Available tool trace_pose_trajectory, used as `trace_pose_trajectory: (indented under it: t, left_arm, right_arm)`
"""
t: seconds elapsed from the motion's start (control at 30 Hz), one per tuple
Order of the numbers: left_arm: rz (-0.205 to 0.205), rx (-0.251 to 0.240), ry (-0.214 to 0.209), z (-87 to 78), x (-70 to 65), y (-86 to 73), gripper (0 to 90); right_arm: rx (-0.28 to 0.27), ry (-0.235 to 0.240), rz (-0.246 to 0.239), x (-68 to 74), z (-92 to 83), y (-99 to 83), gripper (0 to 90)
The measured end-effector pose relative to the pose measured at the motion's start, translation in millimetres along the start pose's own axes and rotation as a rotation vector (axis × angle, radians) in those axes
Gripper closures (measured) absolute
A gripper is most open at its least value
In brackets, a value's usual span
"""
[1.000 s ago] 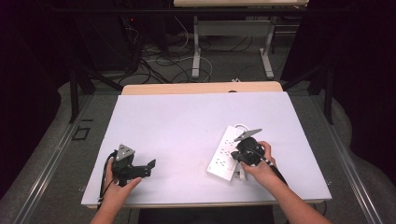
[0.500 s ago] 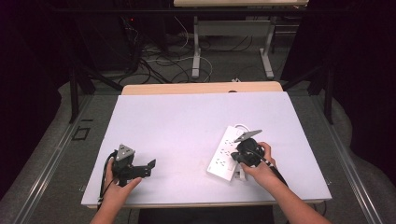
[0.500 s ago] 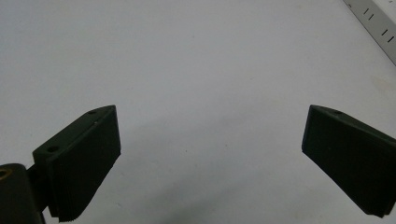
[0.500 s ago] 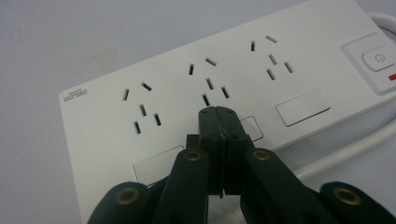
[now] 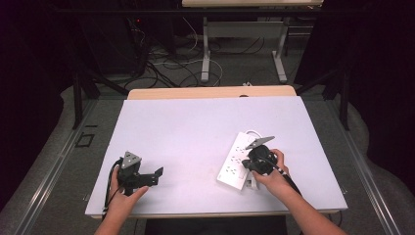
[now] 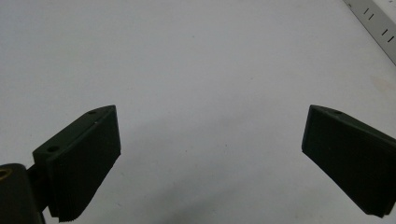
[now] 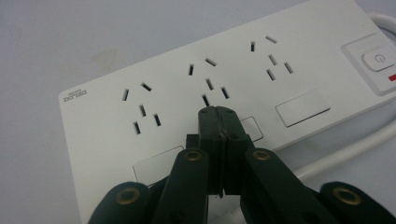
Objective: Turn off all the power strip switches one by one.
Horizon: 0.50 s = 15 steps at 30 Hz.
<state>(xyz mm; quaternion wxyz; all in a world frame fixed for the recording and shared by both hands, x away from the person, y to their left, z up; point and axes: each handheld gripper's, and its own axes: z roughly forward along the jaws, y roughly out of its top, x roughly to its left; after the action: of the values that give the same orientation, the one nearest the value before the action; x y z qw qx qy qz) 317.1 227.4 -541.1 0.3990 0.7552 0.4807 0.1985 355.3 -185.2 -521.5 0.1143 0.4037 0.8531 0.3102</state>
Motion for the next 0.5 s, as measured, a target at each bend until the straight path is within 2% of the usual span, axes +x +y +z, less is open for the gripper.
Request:
trace_pose_trajectory:
  t: [0.07, 0.1, 0.13, 0.2, 0.33, 0.5]
  left_arm:
    - [0.011, 0.001, 0.005, -0.3, 0.6, 0.2, 4.4]
    - [0.003, 0.000, 0.001, 0.0, 0.0, 0.1, 4.4]
    - [0.005, 0.000, 0.002, -0.2, 0.0, 0.1, 4.4]
    - [0.002, -0.002, 0.002, -0.1, -0.3, 0.1, 4.4]
    - [0.005, -0.003, 0.002, -0.4, 0.1, 0.2, 4.4]
    - [0.003, -0.002, 0.002, -0.2, -0.2, 0.1, 4.4]
  right_arm:
    - [-0.006, 0.006, -0.006, -1.0, 0.3, -0.2, 90.0]
    - [-0.006, 0.000, 0.003, -0.8, 0.3, -0.5, 90.0]
    - [0.014, 0.008, 0.000, -1.6, -1.2, -0.3, 90.0]
    - [0.003, 0.015, 0.017, -1.3, 1.1, -1.7, 90.0]
    - [-0.019, 0.015, 0.021, -1.4, 2.4, -4.1, 90.0]
    - [-0.009, 0.017, 0.017, -1.4, 1.8, -3.7, 90.0]
